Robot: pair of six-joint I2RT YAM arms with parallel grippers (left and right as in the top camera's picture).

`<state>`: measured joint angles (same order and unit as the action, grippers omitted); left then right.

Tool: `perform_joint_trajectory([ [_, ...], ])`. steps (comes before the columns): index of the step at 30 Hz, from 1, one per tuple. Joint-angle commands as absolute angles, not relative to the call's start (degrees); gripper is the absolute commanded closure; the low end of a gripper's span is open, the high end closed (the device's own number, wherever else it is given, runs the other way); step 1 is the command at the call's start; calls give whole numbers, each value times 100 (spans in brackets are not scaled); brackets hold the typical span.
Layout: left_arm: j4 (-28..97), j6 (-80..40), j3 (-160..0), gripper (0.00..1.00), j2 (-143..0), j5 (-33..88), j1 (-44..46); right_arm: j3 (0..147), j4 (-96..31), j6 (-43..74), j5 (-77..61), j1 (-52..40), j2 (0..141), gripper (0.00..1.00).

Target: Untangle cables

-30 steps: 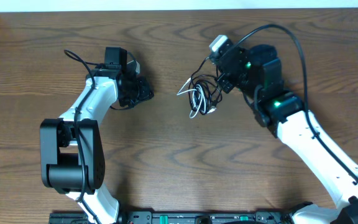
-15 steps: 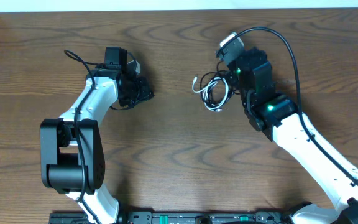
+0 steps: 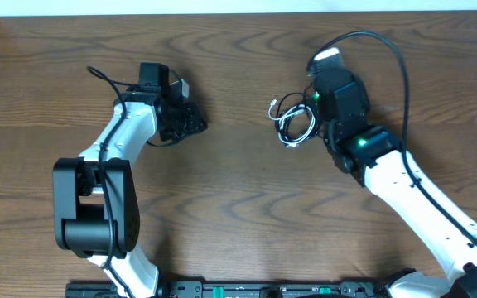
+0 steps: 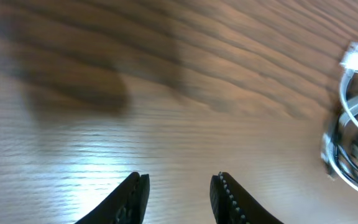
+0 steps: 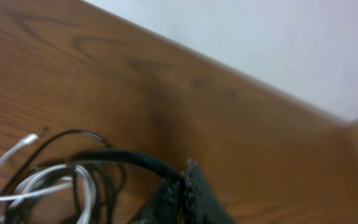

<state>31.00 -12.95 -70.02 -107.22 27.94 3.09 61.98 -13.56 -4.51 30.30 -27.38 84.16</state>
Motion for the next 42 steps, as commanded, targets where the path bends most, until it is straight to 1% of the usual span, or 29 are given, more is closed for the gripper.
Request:
perform_joint_trajectory([
  [1, 3105, -250, -7035, 60, -10624, 4239, 296, 6235, -1566, 1297, 2257, -2475, 8359, 99],
  [3, 3138, 333, -7035, 53, -10624, 5168, 311, 6235, -1662, 1533, 1487, -2274, 8359, 99],
  [5, 3218, 753, -7035, 44, -10624, 5690, 390, 6235, -1717, 1765, 729, -2053, 8359, 99],
  [8, 3301, 1151, -7035, 37, -10624, 5739, 670, 6235, -1737, 2200, -180, -1686, 8359, 99],
  [10, 3297, 1391, -7035, 36, -10624, 5732, 902, 6235, -1741, 2357, -613, -1496, 8359, 99],
  [13, 3262, 1610, -7035, 35, -10624, 5312, 1284, 6235, -1820, 2359, -991, -1354, 8359, 99],
  [15, 3194, 1610, -7035, 36, -10624, 4825, 1568, 6235, -1922, 2355, -1004, -1343, 8359, 99],
  [21, 2720, 1605, -7035, 36, -10641, 3953, 2287, 6235, -2043, 2351, -1007, -1354, 8359, 99],
  [27, 2434, 1601, -7032, 35, -10652, 2875, 2729, 6235, -2045, 2351, -1009, -1354, 8359, 99],
  [34, 1570, 1275, -6884, 34, -10781, 2733, 2869, 6235, -2056, 2305, -1129, -1354, 8359, 99],
  [37, 1404, 1275, -6866, 34, -10860, 2733, 2869, 6235, -2110, 2261, -1133, -1354, 8359, 99],
  [42, 1107, 683, -6866, 34, -11126, 2738, 2871, 6235, -2200, 2263, -1133, -1354, 8359, 99],
])
